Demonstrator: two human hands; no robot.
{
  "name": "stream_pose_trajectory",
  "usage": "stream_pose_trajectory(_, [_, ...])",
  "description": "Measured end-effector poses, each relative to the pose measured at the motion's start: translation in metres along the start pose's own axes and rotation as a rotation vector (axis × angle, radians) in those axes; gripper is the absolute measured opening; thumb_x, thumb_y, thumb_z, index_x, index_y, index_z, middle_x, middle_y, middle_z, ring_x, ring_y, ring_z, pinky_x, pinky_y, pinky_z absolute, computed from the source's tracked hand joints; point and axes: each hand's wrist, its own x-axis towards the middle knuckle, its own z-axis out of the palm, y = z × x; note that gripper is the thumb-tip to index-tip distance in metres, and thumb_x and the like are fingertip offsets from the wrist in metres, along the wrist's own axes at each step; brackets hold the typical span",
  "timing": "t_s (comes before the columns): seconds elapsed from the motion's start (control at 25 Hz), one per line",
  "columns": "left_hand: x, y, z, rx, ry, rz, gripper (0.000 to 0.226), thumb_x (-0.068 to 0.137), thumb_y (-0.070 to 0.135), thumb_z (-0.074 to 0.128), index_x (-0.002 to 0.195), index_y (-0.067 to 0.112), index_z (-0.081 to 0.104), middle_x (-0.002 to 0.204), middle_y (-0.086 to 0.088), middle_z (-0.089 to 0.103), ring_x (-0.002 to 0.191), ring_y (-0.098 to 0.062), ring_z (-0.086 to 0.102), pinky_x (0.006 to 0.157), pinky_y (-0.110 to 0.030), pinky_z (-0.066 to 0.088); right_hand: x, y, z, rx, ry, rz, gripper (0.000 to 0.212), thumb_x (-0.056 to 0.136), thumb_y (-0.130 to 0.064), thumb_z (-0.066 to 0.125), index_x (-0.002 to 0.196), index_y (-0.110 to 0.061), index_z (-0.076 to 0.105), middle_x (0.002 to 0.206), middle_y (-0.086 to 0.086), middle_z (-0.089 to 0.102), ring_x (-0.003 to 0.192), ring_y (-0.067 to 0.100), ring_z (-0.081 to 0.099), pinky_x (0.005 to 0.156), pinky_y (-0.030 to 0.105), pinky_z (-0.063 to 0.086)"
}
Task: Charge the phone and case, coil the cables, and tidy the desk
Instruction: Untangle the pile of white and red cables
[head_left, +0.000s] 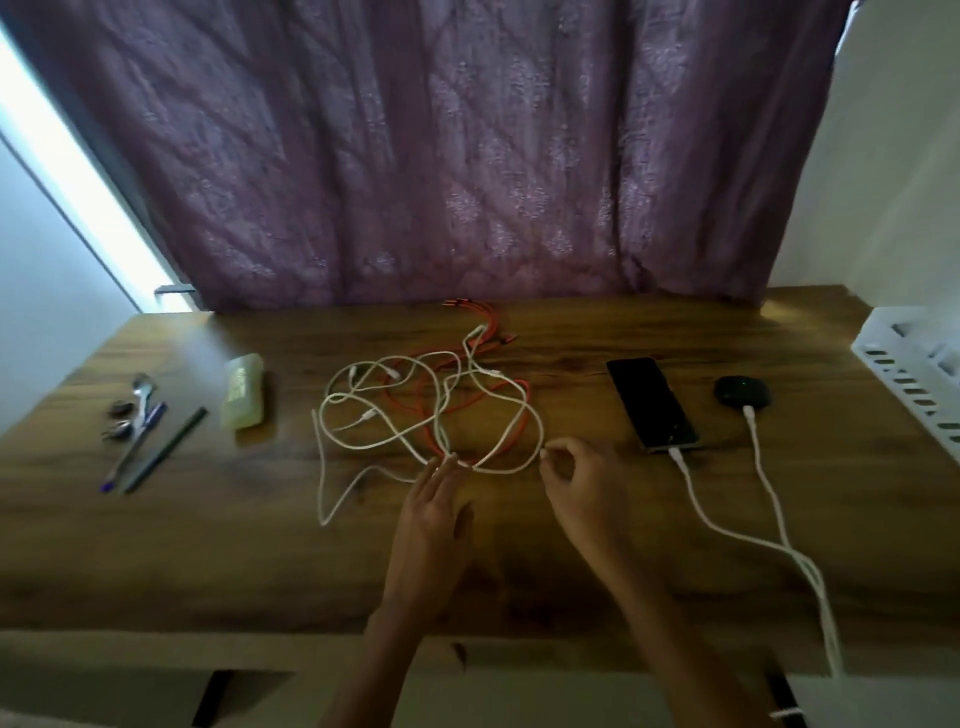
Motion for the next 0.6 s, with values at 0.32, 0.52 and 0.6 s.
stream_pose_trajectory(0.32, [-0.022,-0.053,-0.049,0.072,0.066,-0.021,0.046,0.077,-0.003,0.065,0.121,0.007,0.057,0.132,-0.013,0.054,0.133,-0.029,0.035,0.105,-0.040,0.035,-0.041,-0.056,0.069,-0.013,-0.143,-0.090,0.019,0.087,-0.023,0.062,0.103,-0.014,0.064,0.101,0.001,0.063,0.100,0.015,0.054,0.087,0.027,0.044])
stream_pose_trajectory(0.52, [-0.006,-0.070,-0.051,0.131,0.079,-0.075,0.053,0.071,-0.005,0.070,0.121,0.007,0.056,0.129,-0.012,0.057,0.128,-0.033,0.044,0.097,-0.049,0.046,-0.020,-0.061,0.088,-0.086,-0.238,-0.134,0.032,0.089,-0.027,0.059,0.120,-0.017,0.058,0.117,-0.004,0.058,0.114,0.011,0.049,0.092,0.020,0.038])
stream_pose_trajectory(0.6, [0.004,-0.073,-0.051,0.118,0.085,-0.128,0.048,0.072,-0.003,0.069,0.117,0.008,0.059,0.118,-0.012,0.064,0.113,-0.030,0.056,0.086,-0.044,0.052,-0.005,-0.059,0.098,-0.101,-0.307,-0.174,0.036,0.088,-0.028,0.060,0.123,-0.019,0.056,0.120,-0.005,0.056,0.118,0.011,0.046,0.095,0.021,0.037])
